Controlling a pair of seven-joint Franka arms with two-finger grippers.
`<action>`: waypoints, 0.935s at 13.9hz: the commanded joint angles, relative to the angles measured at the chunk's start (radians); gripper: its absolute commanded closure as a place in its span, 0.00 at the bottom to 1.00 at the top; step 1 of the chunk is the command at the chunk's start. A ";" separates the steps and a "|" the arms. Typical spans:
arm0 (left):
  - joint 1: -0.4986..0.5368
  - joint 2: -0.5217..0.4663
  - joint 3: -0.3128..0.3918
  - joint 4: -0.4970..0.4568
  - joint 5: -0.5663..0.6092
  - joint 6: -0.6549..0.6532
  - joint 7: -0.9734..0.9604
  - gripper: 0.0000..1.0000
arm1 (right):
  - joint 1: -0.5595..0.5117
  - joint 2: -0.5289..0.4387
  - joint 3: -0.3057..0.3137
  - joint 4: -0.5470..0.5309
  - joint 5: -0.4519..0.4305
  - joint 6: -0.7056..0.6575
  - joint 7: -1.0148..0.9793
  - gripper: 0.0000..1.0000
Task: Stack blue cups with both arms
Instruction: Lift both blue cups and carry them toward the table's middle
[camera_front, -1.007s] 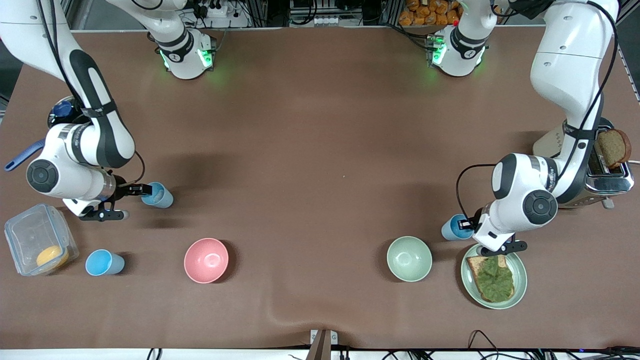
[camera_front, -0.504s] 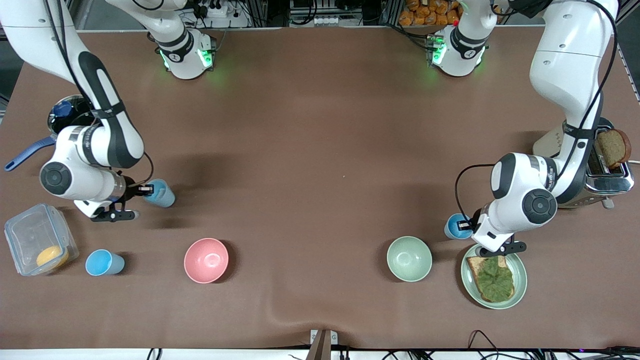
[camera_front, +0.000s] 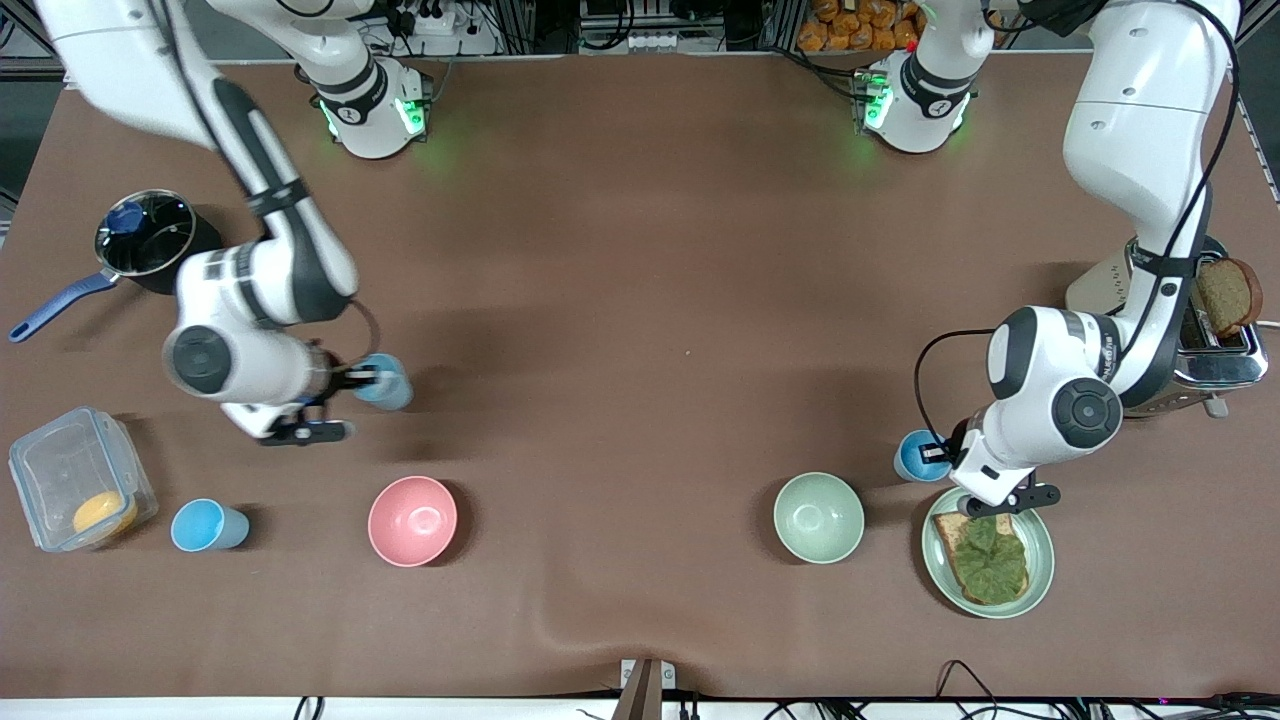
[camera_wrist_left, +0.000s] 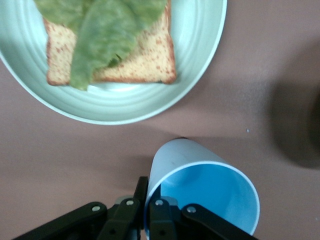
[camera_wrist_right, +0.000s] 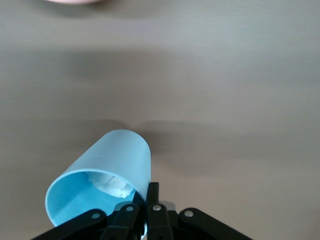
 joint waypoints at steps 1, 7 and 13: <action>0.015 -0.059 -0.003 -0.011 0.005 -0.003 -0.033 1.00 | 0.052 -0.006 0.104 0.016 -0.016 -0.012 0.212 1.00; 0.015 -0.108 -0.008 -0.016 -0.012 -0.011 -0.073 1.00 | 0.230 0.069 0.161 0.051 -0.008 0.114 0.244 1.00; 0.012 -0.135 -0.055 -0.020 -0.021 -0.014 -0.151 1.00 | 0.382 0.230 0.160 0.226 -0.019 0.124 0.384 1.00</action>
